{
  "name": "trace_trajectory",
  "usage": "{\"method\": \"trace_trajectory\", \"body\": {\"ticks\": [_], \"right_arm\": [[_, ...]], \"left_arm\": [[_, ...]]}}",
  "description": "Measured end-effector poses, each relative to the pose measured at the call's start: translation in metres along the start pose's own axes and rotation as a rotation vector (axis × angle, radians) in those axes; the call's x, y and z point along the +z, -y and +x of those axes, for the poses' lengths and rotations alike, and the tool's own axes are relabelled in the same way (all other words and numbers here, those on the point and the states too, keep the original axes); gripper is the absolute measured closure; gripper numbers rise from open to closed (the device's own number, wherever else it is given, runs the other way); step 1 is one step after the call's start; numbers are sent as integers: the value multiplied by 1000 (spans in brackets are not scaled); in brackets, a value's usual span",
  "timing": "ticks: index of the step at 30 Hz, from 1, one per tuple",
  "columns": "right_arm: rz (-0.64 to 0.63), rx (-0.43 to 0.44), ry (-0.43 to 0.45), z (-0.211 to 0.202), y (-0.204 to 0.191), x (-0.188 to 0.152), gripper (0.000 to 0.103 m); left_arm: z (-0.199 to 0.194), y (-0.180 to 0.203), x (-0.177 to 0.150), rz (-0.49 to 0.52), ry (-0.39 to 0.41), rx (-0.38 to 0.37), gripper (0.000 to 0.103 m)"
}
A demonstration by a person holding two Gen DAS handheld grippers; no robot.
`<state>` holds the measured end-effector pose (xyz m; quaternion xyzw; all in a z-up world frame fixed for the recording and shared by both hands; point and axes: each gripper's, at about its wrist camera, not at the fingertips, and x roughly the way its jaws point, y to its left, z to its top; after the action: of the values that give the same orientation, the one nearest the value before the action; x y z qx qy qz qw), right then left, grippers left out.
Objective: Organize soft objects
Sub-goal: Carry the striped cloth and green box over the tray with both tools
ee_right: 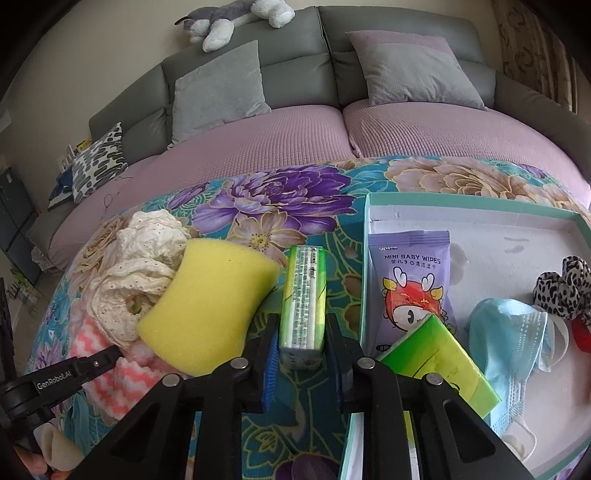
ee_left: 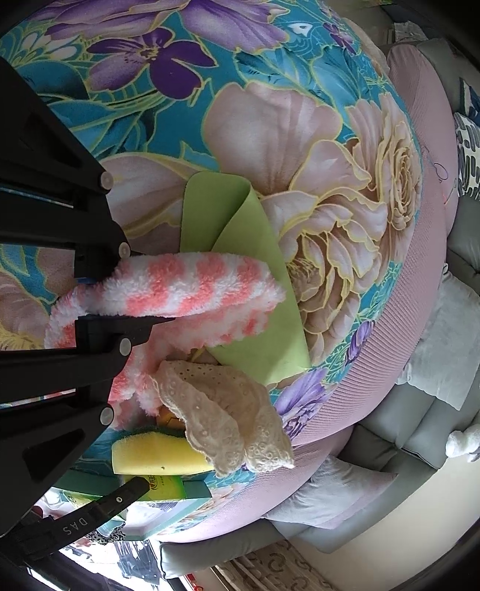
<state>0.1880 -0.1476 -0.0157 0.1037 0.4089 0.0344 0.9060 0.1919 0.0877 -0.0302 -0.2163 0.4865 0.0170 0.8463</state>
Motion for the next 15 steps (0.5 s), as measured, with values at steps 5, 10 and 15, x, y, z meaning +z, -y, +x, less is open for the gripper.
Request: {"method": "trace_trajectory", "body": {"ticks": [5, 10, 15], "right_arm": [[11, 12, -2, 0, 2, 0, 80], [29, 23, 6, -5, 5, 0, 81], [64, 61, 44, -21, 12, 6, 81]], "left_arm": [[-11, 2, 0, 22, 31, 13, 94], [-31, 6, 2, 46, 90, 11, 94], [-69, 13, 5, 90, 220, 15, 94]]}}
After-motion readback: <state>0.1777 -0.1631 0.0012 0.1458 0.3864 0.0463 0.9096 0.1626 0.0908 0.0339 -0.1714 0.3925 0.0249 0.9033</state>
